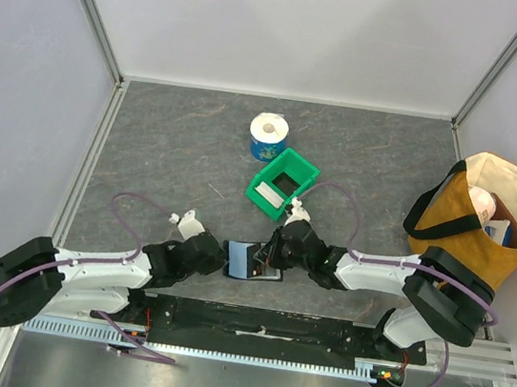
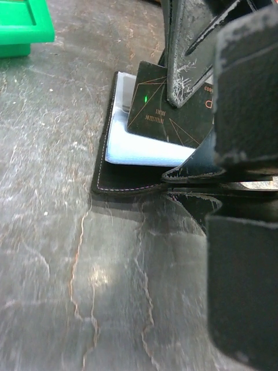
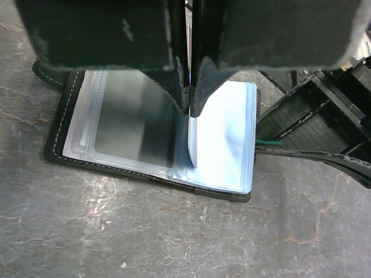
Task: Put the credit cards into the card holder
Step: Insert the credit card into the card holder.
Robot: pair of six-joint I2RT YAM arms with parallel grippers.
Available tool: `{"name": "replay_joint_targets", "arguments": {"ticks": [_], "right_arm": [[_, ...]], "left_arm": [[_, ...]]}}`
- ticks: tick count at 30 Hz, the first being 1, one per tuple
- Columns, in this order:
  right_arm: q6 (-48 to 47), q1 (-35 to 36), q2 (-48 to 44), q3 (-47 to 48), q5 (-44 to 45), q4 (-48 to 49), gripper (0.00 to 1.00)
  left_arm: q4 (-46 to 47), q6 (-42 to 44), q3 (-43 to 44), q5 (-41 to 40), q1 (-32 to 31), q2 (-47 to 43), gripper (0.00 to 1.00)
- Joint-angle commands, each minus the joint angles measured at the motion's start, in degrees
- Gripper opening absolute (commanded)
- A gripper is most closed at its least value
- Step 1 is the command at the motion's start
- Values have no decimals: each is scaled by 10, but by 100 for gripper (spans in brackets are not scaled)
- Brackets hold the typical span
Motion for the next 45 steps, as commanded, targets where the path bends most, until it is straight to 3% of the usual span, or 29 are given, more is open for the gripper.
{"name": "replay_joint_targets", "arguments": {"ticks": [1,10,18,22,29,36,45], "right_arm": [[-1,-31,-18,-38,-53,72,0],[-9,-86,-90,-89,-104,102,0],[19,-99,-130,-130,-104,88,0],[51,-98,-158,-165,-74,97,0],[81,-88,-175,-199,-45,123,0],[133,-22,-171,-205,39,138,0],[198,6,-177,-246,89,148,0]], "left_arm": [[-9,79,-18,51,-2,41,2],[74,150,-38,118,2,62,2],[156,183,-56,187,47,82,2],[157,165,-57,190,51,99,2],[244,111,-101,196,52,114,2],[264,104,-98,206,52,136,2],[274,59,-126,190,53,128,2]]}}
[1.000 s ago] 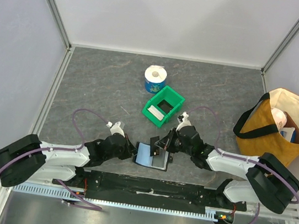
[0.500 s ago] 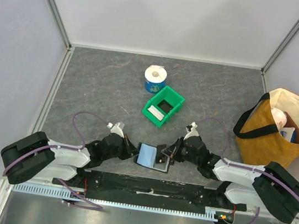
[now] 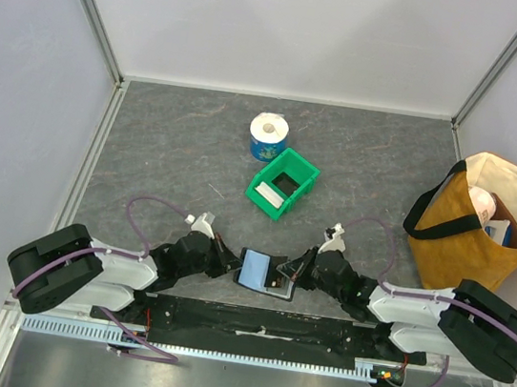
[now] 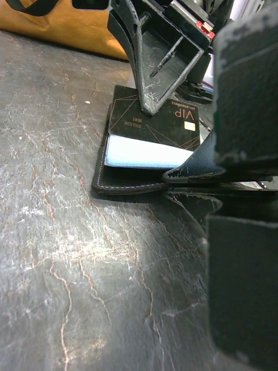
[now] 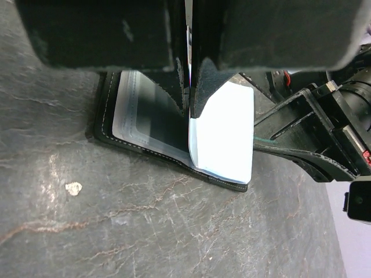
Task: Put the credit cards into the card holder
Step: Insert the credit card into the card holder.
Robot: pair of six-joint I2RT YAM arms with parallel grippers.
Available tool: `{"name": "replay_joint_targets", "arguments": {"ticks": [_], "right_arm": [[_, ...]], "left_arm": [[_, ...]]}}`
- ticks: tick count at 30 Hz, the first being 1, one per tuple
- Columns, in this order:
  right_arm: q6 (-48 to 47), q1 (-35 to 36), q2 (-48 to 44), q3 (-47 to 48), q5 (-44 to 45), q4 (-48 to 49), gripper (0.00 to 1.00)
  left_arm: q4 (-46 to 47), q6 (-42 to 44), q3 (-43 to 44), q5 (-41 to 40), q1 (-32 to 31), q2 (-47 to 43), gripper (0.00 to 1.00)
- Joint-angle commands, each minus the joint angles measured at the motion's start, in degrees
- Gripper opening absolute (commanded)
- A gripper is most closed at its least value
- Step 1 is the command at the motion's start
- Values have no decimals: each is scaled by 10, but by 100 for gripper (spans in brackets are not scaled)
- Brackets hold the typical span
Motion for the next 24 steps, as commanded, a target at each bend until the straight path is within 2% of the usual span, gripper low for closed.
{"name": "replay_joint_targets", "arguments": {"ticks": [1,5,15,20,24], "right_arm": [[46,23,-2,-16,47,26,0],[48,33,38,-11,34,67,0],[89,67,77,-19,65,90,0],[104,67,111,-42,86,176,0],[81,60,131,-40,90,222,0]], "left_arm": [[-71,-25,-48,-15,0,4,2],[-72,-25,-48,-17,0,-2,2],[-67,-39,-50,-24,0,-4,2],[-67,-45,-51,-24,0,-2,2],[-68,-42,-50,-22,0,1,2]]}}
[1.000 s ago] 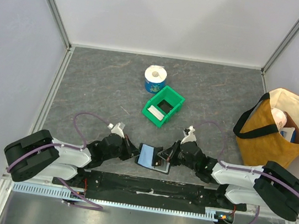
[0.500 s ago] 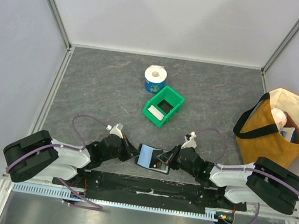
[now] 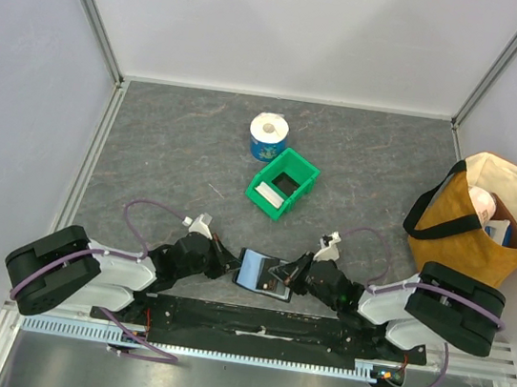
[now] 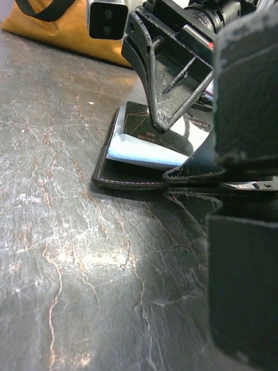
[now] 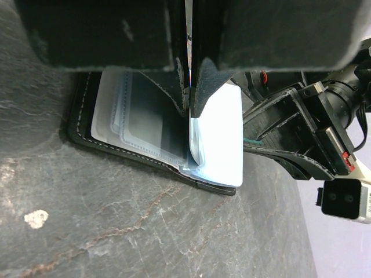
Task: Put the credit cards into the card holder
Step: Insert the credit card into the card holder.
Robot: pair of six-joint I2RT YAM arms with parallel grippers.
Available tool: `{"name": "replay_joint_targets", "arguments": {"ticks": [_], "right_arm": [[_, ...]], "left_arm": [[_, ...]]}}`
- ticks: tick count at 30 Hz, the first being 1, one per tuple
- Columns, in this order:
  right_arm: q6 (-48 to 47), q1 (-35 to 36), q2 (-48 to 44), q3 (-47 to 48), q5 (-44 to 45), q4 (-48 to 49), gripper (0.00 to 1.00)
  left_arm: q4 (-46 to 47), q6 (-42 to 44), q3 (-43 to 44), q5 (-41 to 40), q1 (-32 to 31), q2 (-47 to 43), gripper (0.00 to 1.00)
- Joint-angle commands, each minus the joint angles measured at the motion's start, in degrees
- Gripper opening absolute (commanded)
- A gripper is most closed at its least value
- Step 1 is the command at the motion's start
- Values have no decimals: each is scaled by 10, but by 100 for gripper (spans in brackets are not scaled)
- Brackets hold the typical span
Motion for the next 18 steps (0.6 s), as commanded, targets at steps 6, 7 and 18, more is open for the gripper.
{"name": "replay_joint_targets", "arguments": {"ticks": [6,7,18], "right_arm": [[-23,-33,34,-10,8,61,0],[-23,-33,46,-5,-1,65,0],[-11,-26,161,38,-82,173,0]], "left_arm": [[-76,0,-41,-22,0,15,2],[-78,2,-41,-23,0,16,2],[-80,-4,-20,-36,-1,30,2]]}}
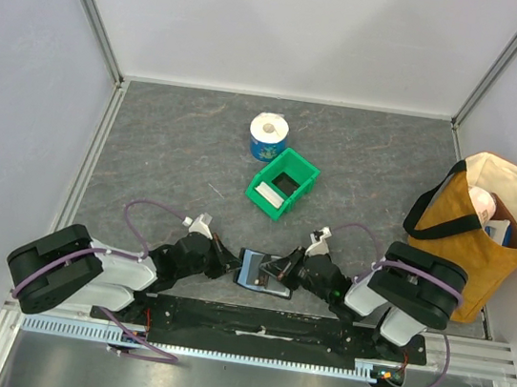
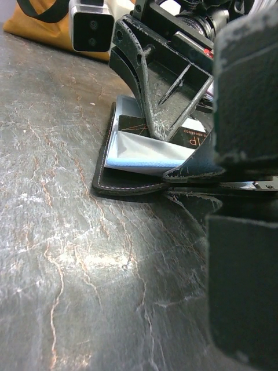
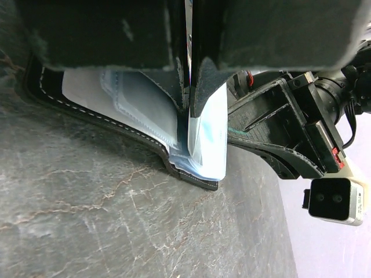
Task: Put the credit cards into the card holder
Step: Insert the credit card into the card holder.
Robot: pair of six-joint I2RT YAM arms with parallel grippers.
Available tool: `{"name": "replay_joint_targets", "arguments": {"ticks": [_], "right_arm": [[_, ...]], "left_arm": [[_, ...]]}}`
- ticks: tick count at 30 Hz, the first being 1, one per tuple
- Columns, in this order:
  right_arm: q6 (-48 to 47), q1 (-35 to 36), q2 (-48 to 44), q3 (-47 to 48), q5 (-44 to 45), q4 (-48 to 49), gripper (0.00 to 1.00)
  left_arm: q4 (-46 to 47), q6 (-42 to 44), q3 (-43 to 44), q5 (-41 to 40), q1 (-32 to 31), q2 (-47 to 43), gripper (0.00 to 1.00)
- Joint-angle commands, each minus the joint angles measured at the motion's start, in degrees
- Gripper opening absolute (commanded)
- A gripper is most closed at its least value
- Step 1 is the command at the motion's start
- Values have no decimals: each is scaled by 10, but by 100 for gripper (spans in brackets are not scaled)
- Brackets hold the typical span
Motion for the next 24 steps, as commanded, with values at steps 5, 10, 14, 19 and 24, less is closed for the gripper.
{"name": "replay_joint_targets", "arguments": {"ticks": [5,10,14,19,24], "right_arm": [[-22,3,-41,13,12,-79,23],[-82,3,-183,57,73,-336,58],[-87,4,-200,64,71,-373,61],[-85,5,-146,95,33,-375,57],[-95,14,-112,110,10,-339,54]], "left_arm": [[-108,-4,-22,-47,-1,-8,2],[-131,-4,-29,-56,0,-36,2],[-139,3,-25,-59,-1,-39,2],[-138,10,-10,-51,-1,-24,2],[-136,13,-7,-48,-1,-23,2]]}}
